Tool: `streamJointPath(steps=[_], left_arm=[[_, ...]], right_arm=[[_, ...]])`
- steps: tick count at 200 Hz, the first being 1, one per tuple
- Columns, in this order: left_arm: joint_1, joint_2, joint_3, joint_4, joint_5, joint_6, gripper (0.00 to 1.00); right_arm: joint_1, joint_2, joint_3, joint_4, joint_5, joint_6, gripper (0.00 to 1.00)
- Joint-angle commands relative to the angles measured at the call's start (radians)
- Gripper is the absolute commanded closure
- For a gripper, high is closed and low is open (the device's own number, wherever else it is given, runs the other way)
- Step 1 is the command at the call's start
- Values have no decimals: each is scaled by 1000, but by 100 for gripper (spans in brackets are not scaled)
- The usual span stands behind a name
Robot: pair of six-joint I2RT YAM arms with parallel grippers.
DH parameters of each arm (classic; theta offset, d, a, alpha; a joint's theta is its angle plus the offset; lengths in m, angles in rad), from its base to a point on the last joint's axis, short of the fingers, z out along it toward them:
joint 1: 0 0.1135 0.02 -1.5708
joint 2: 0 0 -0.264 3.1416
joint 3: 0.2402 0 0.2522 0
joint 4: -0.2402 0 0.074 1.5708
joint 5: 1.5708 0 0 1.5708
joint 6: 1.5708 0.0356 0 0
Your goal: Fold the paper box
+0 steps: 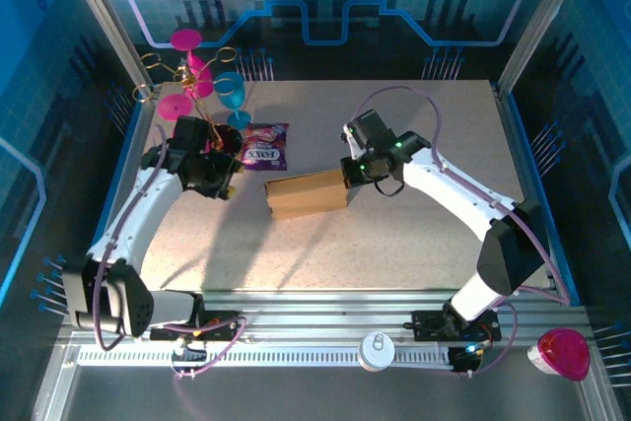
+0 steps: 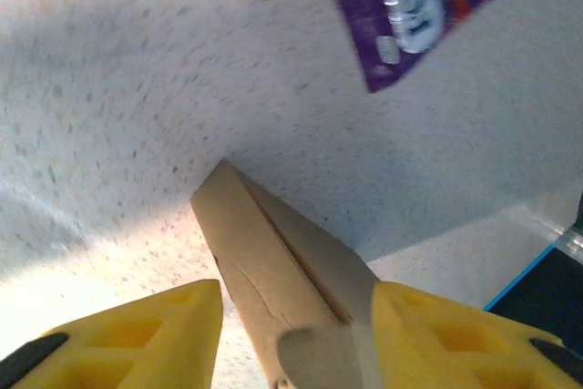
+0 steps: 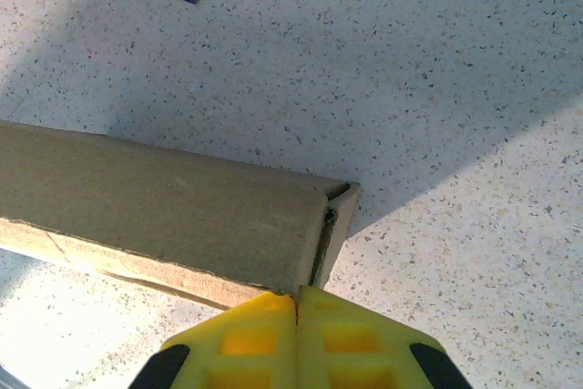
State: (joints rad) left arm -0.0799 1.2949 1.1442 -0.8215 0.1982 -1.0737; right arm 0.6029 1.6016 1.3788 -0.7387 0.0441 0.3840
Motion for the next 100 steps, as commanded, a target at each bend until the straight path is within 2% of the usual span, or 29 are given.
streamJointPath(steps=[1,31,54,72,100], left_arm=[[-28,-51,46,-101,-33,423,59],[-96,-82,47,-89,9,721,69],[-125,-77,38,-57,66,864,68],[-153,-54,52,-68,47,959,65],[-202,-27,39,-54,43,1091,65]], right_arm=[[12,14,32,-31,0,-16,100],[9,20,38,-37,-13,-19,100],[2,25,43,-42,-22,-25,100],[-4,30,49,-48,-30,-28,100],[-8,36,52,-47,-44,-31,100]])
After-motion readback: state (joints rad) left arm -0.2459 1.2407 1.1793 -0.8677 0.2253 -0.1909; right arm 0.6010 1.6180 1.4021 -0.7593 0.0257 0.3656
